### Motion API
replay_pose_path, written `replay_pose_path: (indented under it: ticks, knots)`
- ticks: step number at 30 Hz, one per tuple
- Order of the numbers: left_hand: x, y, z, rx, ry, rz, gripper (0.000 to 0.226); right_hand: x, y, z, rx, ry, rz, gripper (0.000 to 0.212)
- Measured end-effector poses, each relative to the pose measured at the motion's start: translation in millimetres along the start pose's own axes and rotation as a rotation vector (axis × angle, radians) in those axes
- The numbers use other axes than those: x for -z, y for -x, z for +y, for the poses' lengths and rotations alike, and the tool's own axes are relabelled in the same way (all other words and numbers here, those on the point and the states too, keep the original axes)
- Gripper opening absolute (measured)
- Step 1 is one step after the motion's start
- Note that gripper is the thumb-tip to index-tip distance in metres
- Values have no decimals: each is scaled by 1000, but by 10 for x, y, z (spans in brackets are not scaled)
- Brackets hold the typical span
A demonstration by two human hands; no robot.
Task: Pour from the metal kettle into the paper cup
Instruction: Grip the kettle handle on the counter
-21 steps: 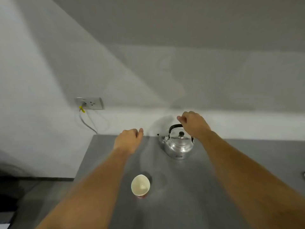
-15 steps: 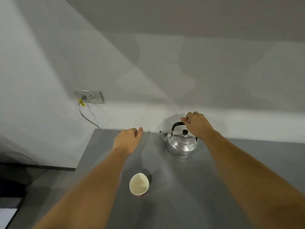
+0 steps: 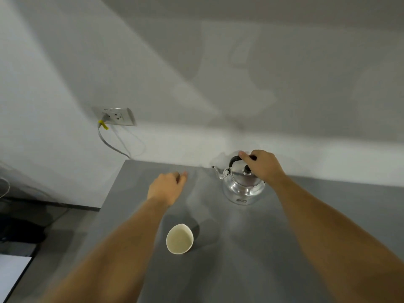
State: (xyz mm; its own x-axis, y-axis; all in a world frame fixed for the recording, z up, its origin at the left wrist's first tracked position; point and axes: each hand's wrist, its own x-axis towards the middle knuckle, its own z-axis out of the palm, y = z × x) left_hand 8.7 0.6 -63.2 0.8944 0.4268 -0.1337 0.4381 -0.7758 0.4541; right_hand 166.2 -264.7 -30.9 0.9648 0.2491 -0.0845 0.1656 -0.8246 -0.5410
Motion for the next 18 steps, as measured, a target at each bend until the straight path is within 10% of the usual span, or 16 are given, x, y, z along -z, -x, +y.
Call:
replay_pose_path:
  ticks: [18]
  knots:
    - [-388,872,-1021,44,281,-46,28,354,909,-470,86,-45,8,61]
